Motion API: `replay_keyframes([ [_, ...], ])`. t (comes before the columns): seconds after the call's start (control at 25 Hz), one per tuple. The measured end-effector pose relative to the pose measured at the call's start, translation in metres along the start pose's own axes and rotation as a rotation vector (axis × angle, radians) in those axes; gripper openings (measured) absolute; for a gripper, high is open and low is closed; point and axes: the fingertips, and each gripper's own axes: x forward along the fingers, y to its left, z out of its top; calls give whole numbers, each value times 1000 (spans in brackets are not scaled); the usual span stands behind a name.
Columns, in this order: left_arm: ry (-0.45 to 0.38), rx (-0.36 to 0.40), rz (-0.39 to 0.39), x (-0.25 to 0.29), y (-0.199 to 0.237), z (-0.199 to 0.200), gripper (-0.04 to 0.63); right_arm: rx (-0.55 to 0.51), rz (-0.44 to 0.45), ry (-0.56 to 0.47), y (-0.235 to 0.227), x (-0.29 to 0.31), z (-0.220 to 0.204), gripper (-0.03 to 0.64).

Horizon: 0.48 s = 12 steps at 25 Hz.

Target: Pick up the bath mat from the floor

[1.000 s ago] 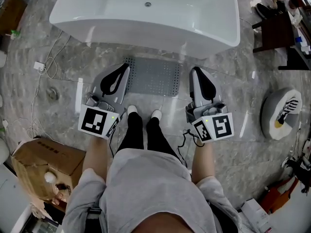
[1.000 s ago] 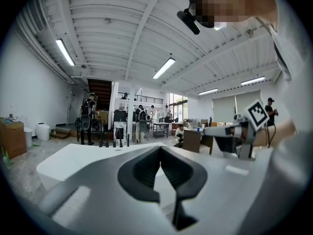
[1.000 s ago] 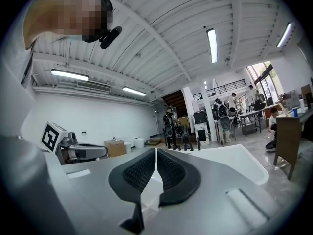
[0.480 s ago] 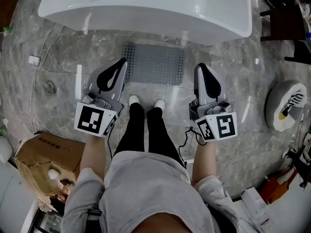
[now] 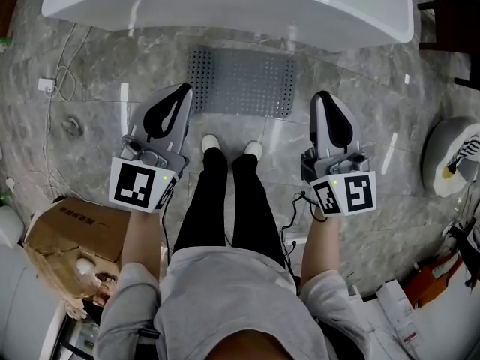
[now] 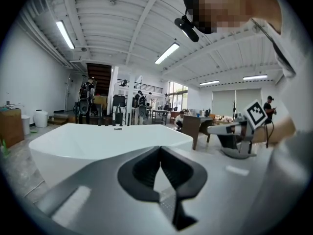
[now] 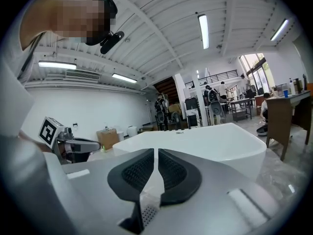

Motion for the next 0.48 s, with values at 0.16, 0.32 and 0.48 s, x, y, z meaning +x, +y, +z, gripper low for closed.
replay_keyframes([
  [0.16, 14, -4, 1, 7, 4, -47, 1, -1, -13, 12, -10, 4, -46, 28],
  [0.32, 35, 1, 9, 14, 7, -99, 2, 0, -20, 26, -17, 9, -97, 28],
  [0.48, 57, 3, 6, 19, 9, -151, 1, 6, -23, 40, -22, 12, -148, 31],
])
